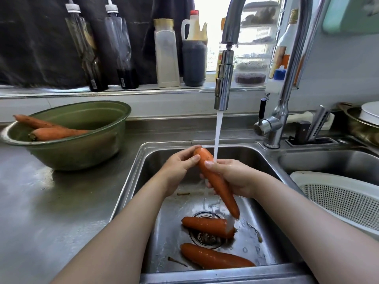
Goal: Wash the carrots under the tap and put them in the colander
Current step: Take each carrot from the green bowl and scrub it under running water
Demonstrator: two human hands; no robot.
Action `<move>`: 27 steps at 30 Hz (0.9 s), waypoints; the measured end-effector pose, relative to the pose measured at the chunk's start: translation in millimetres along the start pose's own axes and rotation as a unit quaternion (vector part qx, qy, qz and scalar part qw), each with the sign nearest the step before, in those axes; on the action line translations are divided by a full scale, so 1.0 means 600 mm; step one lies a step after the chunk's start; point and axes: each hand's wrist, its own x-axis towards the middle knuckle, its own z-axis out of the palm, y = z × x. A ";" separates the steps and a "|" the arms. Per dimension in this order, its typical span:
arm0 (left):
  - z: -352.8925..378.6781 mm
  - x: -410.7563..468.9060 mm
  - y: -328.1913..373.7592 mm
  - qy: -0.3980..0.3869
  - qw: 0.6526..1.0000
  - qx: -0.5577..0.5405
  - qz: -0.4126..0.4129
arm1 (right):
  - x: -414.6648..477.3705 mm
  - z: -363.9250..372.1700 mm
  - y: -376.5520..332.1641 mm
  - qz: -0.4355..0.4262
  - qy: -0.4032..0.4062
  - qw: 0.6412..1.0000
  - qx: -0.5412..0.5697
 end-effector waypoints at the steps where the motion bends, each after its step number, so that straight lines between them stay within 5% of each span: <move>1: 0.003 -0.001 0.001 -0.005 1.000 0.005 0.002 | 0.001 0.007 -0.001 0.000 0.034 0.999 -0.037; 5: 0.012 0.004 -0.004 0.001 1.000 0.014 0.002 | 0.008 0.019 -0.005 0.006 0.100 0.992 -0.081; 11: 0.003 0.010 -0.012 0.025 1.000 0.018 -0.003 | 0.010 -0.010 0.005 0.019 -0.034 0.999 0.027; 18: 0.013 0.008 -0.012 0.004 1.000 0.019 0.000 | 0.013 0.013 -0.003 0.022 0.097 0.992 -0.076; 24: 0.011 0.012 -0.013 0.052 0.999 0.004 -0.002 | 0.003 -0.016 -0.004 0.018 -0.057 0.995 0.077; 27: 0.012 0.010 -0.011 0.043 0.999 0.003 -0.003 | 0.004 -0.022 0.000 0.012 -0.057 0.996 0.073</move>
